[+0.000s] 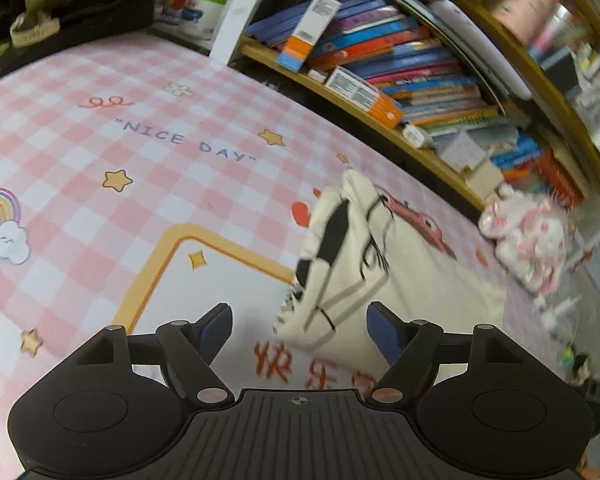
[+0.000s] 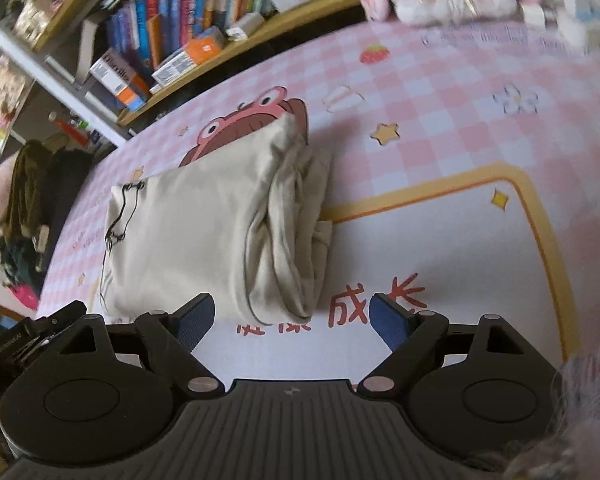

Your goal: Fold clothes

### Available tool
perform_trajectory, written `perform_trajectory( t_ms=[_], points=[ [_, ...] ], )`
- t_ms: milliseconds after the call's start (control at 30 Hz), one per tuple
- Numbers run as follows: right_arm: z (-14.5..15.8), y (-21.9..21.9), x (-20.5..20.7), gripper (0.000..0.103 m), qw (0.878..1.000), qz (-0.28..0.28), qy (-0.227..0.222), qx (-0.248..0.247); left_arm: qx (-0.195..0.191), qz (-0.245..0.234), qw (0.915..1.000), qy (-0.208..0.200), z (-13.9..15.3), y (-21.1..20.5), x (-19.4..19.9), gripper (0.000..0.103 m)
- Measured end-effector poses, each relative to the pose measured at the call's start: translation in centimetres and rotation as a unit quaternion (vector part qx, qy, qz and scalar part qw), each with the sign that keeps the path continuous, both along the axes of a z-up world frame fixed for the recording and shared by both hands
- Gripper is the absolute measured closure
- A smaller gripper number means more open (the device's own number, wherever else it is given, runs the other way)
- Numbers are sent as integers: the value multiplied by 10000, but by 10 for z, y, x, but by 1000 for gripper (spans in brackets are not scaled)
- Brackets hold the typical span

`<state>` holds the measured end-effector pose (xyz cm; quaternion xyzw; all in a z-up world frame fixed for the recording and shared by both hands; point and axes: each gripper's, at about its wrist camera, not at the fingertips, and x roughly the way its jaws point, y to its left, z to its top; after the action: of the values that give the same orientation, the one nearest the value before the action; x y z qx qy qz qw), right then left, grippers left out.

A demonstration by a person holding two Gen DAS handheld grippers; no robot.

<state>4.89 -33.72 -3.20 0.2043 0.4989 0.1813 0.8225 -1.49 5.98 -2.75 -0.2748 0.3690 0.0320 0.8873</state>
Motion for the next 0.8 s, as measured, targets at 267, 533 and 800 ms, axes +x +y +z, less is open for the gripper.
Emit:
perform_trajectory(
  t_ms=[267, 533, 800],
  points=[
    [-11, -3, 21, 19, 9966, -396, 538, 478, -529, -363, 9978, 189, -20, 17, 47, 28],
    [-14, 9, 31, 24, 9940, -712, 638, 535, -1027, -655, 9923, 206, -27, 22, 80, 31],
    [-6, 37, 30, 69, 9974, -630, 324, 101, -926, -1046, 9901, 163, -9, 4, 79, 81]
  ],
)
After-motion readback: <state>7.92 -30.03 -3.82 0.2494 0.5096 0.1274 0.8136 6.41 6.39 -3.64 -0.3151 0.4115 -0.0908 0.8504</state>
